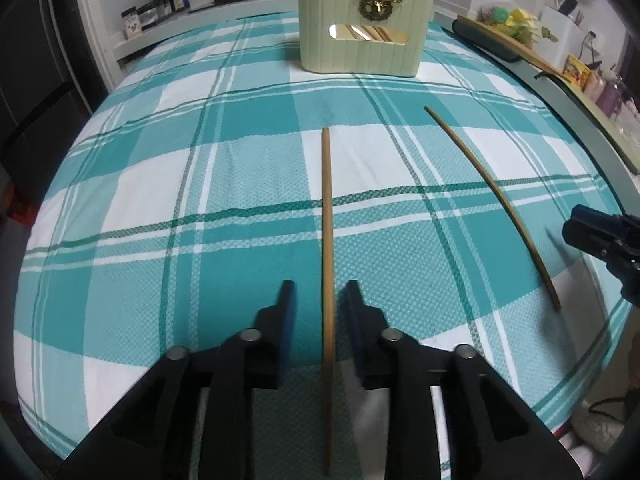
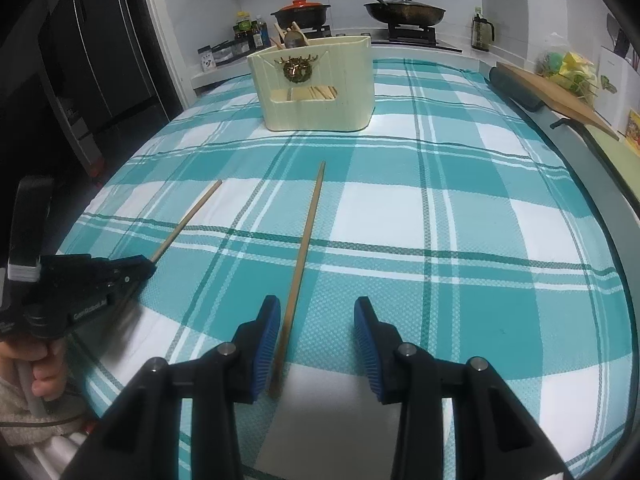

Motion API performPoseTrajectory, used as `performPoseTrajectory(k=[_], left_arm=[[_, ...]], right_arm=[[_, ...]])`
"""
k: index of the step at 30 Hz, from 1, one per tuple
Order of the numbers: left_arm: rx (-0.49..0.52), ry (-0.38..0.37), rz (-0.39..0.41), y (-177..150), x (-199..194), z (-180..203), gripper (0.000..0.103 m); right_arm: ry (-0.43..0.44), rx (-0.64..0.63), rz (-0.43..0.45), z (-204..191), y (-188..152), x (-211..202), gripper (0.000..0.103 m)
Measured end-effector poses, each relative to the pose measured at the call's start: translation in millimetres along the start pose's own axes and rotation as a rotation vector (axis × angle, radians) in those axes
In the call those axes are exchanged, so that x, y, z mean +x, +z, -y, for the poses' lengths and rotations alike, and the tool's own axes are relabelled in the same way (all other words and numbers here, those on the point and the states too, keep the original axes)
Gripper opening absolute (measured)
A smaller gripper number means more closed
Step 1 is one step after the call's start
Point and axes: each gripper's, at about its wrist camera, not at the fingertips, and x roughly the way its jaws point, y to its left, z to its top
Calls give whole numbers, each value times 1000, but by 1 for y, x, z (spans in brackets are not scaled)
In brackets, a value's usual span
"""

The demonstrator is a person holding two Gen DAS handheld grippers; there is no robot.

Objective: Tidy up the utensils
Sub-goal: 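Close the left gripper on a chopstick while the right gripper grasps another chopstick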

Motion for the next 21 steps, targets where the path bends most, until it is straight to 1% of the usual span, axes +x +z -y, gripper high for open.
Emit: performPoseTrajectory(k=[1, 2, 5, 8, 10, 11, 12, 13, 14, 15, 17, 18, 19, 21], left_arm=[[-9, -4, 7, 1, 0, -3, 50], [-17, -5, 10, 3, 1, -5, 52], [-35, -18, 1, 9, 6, -12, 52], [-35, -20, 0, 11, 8, -15, 53], [-32, -15, -3, 13, 10, -15, 60], [-30, -12, -2, 13, 10, -15, 68], [-28, -6, -1, 14, 10, -15, 75], [-27, 0, 1, 14, 10, -16, 77], [-24, 6, 1, 16, 11, -17, 78], [-22, 7, -2, 17, 12, -18, 78], [-22, 0, -9, 21, 13, -22, 78], [-23, -10, -14, 24, 14, -25, 78], [-24, -25, -21, 28, 14, -28, 78], [-24, -50, -36, 35, 15, -33, 78]], right_arm=[[-3, -5, -12, -1, 3, 3, 39], [-6, -11, -29, -2, 7, 6, 39], [-8, -33, -91, -5, 19, 22, 39], [-17, -72, -119, -12, 29, 39, 39], [-26, -103, -138, -18, 36, 53, 39], [-32, -113, -147, -20, 39, 59, 38], [-43, -125, -152, -23, 42, 66, 35], [-52, -134, -159, -24, 44, 72, 21], [-63, -135, -161, -25, 46, 77, 18], [-72, -131, -146, -25, 49, 78, 18], [-76, -116, -146, -24, 51, 80, 18], [-71, -104, -150, -23, 52, 80, 18], [-61, -99, -158, -22, 53, 80, 20], [-51, -112, -186, -22, 55, 80, 21]])
